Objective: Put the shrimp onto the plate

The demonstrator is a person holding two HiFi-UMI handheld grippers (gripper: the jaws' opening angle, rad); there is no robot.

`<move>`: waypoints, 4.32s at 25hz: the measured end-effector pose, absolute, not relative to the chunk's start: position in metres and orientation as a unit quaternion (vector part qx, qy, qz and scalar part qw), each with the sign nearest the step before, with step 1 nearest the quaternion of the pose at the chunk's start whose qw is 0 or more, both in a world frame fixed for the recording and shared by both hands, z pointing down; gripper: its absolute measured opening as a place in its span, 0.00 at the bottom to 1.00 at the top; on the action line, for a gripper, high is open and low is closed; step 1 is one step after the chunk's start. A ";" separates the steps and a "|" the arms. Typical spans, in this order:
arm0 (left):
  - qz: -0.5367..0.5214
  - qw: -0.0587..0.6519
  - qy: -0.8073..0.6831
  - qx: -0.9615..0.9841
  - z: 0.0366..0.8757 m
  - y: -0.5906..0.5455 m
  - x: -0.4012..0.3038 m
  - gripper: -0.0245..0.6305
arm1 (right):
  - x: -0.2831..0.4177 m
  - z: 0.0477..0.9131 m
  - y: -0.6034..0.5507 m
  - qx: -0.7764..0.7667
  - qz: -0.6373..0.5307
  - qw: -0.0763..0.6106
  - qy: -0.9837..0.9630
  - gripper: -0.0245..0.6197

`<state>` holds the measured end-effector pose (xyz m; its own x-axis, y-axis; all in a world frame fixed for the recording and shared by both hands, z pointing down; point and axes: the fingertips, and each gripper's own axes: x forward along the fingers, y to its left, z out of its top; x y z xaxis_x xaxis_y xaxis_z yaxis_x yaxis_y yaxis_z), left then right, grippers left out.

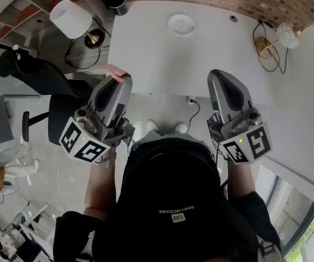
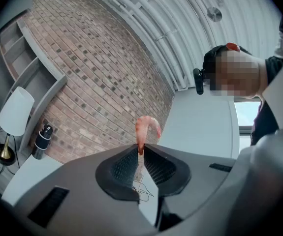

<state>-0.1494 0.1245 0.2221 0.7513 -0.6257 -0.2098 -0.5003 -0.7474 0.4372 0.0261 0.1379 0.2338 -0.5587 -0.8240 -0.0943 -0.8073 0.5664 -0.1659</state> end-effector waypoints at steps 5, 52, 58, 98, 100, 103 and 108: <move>-0.172 0.180 -0.295 0.922 0.221 0.126 -0.145 0.09 | 0.029 0.232 0.138 -0.471 -0.051 0.083 0.877 0.04; -0.159 0.202 -0.282 0.924 0.248 0.125 -0.227 0.09 | -0.036 0.234 0.134 -0.509 -0.042 0.063 0.857 0.04; -0.163 0.207 -0.278 0.924 0.249 0.123 -0.249 0.09 | -0.057 0.230 0.130 -0.514 -0.026 0.047 0.856 0.04; -0.136 0.238 -0.330 0.903 0.267 0.038 -0.148 0.09 | 0.055 0.270 0.017 -0.489 -0.103 0.085 0.862 0.04; -0.133 0.239 -0.333 0.902 0.268 0.028 -0.139 0.09 | 0.063 0.274 0.006 -0.486 -0.109 0.086 0.863 0.04; -0.125 0.242 -0.336 0.901 0.270 0.014 -0.123 0.09 | 0.076 0.279 -0.009 -0.483 -0.118 0.088 0.863 0.04; -0.115 0.251 -0.344 0.898 0.275 -0.008 -0.099 0.09 | 0.102 0.287 -0.033 -0.480 -0.137 0.095 0.861 0.04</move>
<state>-0.0988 -0.0079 0.2747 0.7373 -0.6748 -0.0335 -0.5596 -0.6377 0.5293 0.1016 -0.0334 0.2871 -0.5216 -0.8525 -0.0333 -0.8004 0.5025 -0.3269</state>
